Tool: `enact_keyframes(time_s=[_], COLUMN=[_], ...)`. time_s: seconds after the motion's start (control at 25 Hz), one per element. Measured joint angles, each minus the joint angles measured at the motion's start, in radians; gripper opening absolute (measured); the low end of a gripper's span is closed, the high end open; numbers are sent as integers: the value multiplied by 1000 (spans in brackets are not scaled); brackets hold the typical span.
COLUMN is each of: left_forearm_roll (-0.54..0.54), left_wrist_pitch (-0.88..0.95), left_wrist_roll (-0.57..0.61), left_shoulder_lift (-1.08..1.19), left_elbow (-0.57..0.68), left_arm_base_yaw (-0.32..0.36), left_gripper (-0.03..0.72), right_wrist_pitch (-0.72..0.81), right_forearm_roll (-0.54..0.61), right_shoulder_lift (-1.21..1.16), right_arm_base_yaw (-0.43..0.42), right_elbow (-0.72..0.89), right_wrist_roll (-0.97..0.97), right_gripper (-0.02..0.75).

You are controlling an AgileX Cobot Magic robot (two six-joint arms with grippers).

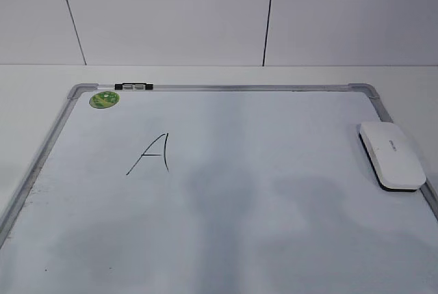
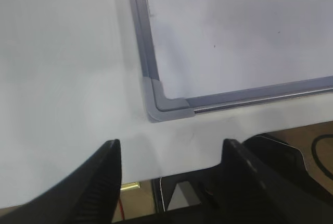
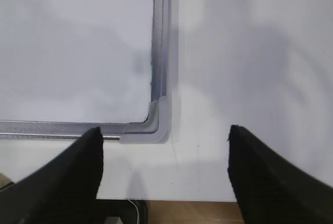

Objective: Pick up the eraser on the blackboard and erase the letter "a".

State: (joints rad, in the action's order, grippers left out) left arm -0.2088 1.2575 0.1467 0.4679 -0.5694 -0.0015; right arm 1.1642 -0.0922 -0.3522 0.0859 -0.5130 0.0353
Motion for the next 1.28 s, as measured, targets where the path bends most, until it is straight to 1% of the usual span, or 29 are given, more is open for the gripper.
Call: enact_keyframes(time_s=[0.2,0.44,0.6,1.04,1.28], left_forearm_roll=[21,99,101,101,99], left_wrist_pitch=[-86,-127,-156,-156,-156], left_wrist_roll=[0,0,-2,-2,-2], left_shoulder_lift=[0,0,0,0,0], left_elbow=[25,37,62,62,62], left_arm_base_yaw=[0,0,0,0,0], left_gripper=[449,445,445,445,427], right_wrist_pitch=[-24,-26,-26,-26,-26], right_forearm_roll=[0,0,0,0,0], right_shoulder_lift=[0,0,0,0,0], right_arm_base_yaw=[0,0,0,0,0], right_elbow=[12,13,13,13,13], right_wrist_roll=[3,5,5,7,7], right_gripper=[593,593,593,593,593])
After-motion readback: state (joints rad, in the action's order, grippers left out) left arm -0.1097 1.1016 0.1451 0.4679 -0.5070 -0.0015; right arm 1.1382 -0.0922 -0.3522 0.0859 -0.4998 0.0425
